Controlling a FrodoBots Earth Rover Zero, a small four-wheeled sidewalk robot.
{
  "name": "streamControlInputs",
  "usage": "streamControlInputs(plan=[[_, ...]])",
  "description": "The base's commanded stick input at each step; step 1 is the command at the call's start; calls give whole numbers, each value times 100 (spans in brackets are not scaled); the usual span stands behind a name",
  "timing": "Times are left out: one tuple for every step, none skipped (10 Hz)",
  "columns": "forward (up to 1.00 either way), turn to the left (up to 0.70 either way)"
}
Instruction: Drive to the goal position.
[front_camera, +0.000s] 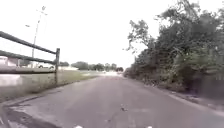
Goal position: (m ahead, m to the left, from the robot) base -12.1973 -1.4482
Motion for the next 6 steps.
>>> streamControlInputs(plan=[[100,-1],[100,-1],[100,-1],[100,-1],[100,-1],[100,-1]])
